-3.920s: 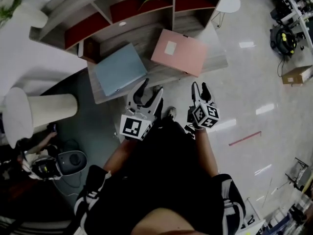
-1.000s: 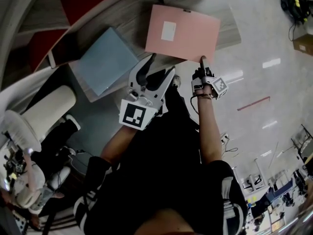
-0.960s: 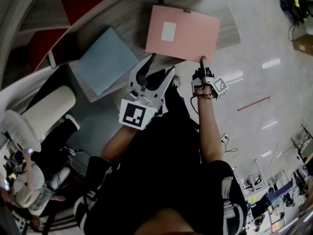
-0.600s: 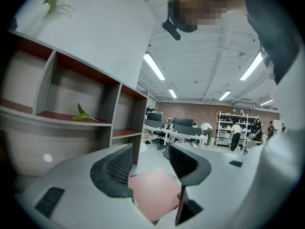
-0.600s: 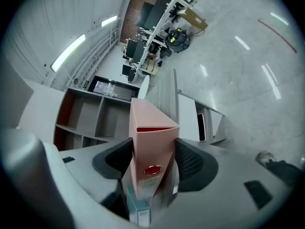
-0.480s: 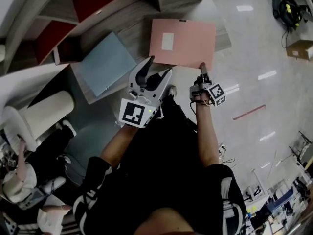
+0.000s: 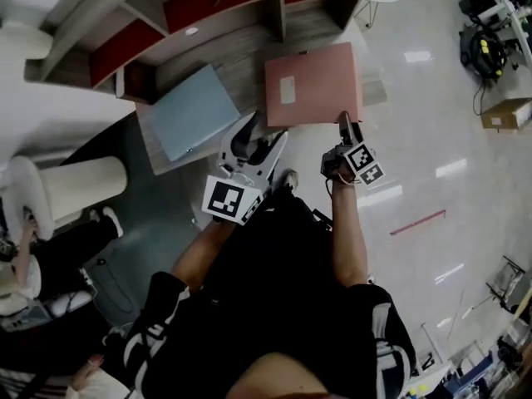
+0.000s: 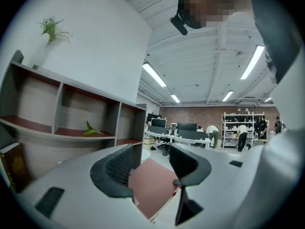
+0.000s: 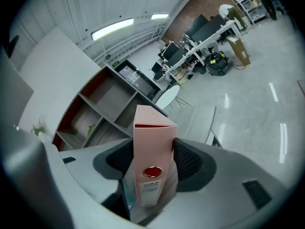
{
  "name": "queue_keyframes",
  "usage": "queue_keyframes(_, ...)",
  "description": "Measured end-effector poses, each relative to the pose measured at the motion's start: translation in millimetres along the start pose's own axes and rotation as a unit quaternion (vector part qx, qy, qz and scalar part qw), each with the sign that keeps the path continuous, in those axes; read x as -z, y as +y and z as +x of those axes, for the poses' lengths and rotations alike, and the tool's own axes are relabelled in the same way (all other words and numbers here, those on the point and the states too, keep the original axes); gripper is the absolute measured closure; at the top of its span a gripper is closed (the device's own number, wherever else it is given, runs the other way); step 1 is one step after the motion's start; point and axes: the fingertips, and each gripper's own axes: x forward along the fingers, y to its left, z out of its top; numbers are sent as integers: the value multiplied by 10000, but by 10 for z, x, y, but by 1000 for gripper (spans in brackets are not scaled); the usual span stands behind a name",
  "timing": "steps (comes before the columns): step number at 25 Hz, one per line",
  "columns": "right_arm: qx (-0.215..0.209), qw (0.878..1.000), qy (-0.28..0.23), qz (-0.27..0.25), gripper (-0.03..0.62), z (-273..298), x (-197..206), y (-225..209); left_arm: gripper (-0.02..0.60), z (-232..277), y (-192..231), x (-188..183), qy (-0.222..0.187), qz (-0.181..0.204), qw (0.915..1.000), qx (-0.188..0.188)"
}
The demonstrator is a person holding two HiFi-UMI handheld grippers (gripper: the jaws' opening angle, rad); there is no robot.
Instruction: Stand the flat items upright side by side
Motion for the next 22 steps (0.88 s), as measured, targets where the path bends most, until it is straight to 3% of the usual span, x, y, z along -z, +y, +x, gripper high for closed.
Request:
queue_keyframes(6,-195,9937,-9,-1108,318,-74,-102,515,348,-481,80,-136,2,163,9986,-496)
queue_keyframes(11,-371,9857,92,-1642,319,-84,66,835,353,-898,280,-161,-65,310,9957,-872)
queue_keyframes(16,-534,9774,202,-2037,321,-101,291,1118,389,-1175,479,-123,-73,159,9931,-1156)
queue_keyframes(22,-604,9582,115,-2793,321,-132,463,1497,450,-1412,779,-160,-80,89,9908,-1346)
